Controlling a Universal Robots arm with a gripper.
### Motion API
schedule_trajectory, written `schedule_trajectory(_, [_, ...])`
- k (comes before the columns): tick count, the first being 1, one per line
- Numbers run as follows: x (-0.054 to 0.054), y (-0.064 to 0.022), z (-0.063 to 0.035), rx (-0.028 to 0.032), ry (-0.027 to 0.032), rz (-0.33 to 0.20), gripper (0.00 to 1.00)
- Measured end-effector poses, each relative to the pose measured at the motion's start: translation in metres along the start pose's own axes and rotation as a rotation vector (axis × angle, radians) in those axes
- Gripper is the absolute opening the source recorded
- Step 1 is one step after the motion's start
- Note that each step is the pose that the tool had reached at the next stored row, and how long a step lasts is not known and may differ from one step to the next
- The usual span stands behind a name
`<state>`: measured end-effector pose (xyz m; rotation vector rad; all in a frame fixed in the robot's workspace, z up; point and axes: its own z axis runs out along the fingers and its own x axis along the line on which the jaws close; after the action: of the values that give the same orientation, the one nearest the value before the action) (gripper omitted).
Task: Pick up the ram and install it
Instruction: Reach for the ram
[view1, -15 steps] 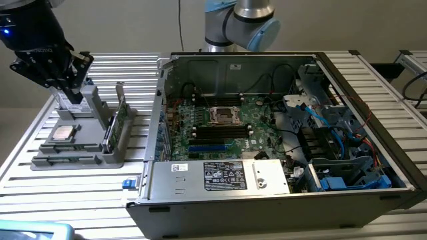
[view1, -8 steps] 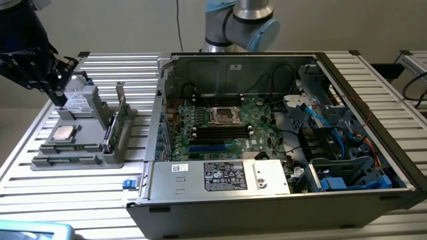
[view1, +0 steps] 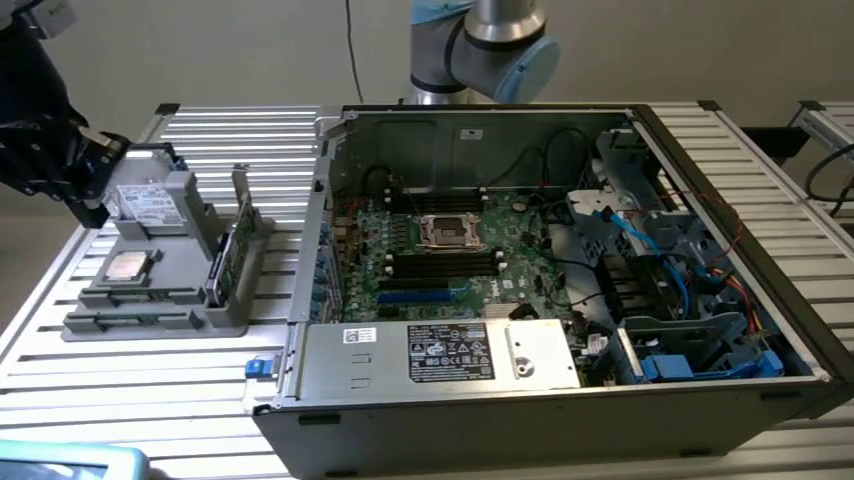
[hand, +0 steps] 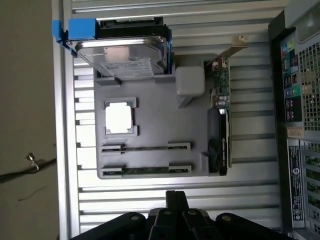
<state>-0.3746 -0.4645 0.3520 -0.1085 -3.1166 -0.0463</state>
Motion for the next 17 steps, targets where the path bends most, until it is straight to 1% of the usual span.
schedule_trajectory(3, [0.003,-0.008,0.005,-0.0027,0.0016,0.0,0.11])
schedule_trajectory(7, [0.007,-0.0151,0.0111,-0.0079,0.0041,0.0,0.11])
schedule_trajectory(9, [0.008,-0.0158,0.0129,-0.0131,0.0053,0.0,0.11])
schedule_trajectory(12, [0.008,-0.016,0.0133,-0.0139,0.0061,0.0,0.11])
schedule_trajectory(14, [0.008,-0.014,0.0167,-0.0144,0.0064,-0.003,0.11])
schedule_trajectory(17, [0.008,-0.0115,0.0224,-0.0144,0.0065,-0.021,0.11])
